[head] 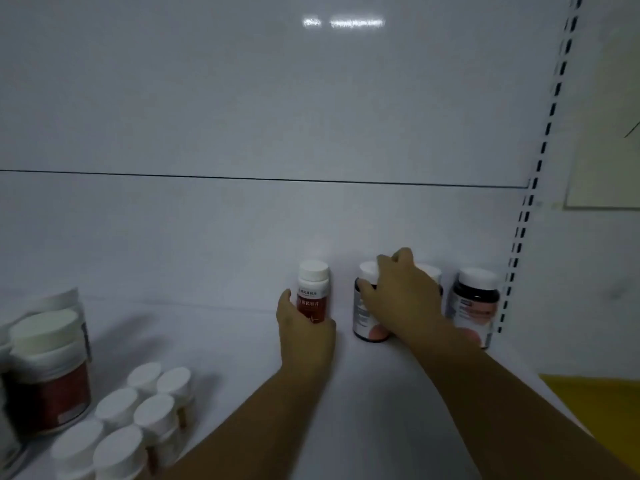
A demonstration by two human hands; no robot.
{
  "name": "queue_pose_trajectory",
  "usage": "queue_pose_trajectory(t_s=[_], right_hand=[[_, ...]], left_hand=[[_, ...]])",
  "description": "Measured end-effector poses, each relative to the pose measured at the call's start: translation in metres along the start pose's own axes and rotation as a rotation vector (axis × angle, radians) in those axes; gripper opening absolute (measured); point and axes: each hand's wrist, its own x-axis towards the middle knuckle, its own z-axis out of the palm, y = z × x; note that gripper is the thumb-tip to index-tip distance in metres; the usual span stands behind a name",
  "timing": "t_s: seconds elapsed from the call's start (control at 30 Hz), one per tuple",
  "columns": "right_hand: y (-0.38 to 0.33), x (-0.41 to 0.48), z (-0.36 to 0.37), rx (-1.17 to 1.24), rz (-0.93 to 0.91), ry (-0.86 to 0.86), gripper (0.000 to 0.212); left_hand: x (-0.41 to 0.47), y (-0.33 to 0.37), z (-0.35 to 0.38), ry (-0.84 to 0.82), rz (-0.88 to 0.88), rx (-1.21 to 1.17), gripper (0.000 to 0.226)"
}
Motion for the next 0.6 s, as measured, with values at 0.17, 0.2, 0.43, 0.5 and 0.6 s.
queue_pose_trajectory(t_s=[0.17, 0.2, 0.43, 0.5, 0.6], right_hand=[[0.003, 0.007, 0.007, 0.039, -0.035, 0.023, 0.045], [0.001, 0.007, 0.008, 0.043, -0.058, 0.038, 0.045], [-0.012, 0.006, 0.01, 0.123, -0.176, 0.008, 0.038], [-0.012, 0.004, 0.009, 0.151, -0.194, 0.008, 0.04], [-0.012, 0.0, 0.009, 0.238, -0.208, 0.0, 0.04]], left_hand=[[0.016, -0.007, 0.004, -0.013, 0.041, 0.166, 0.089], [0.018, -0.009, 0.006, -0.011, 0.047, 0.212, 0.088], [0.019, -0.012, 0.008, -0.017, 0.078, 0.269, 0.056], [0.018, -0.011, 0.005, -0.063, 0.077, 0.171, 0.063], [0.016, -0.009, 0.001, -0.11, 0.082, 0.076, 0.076]])
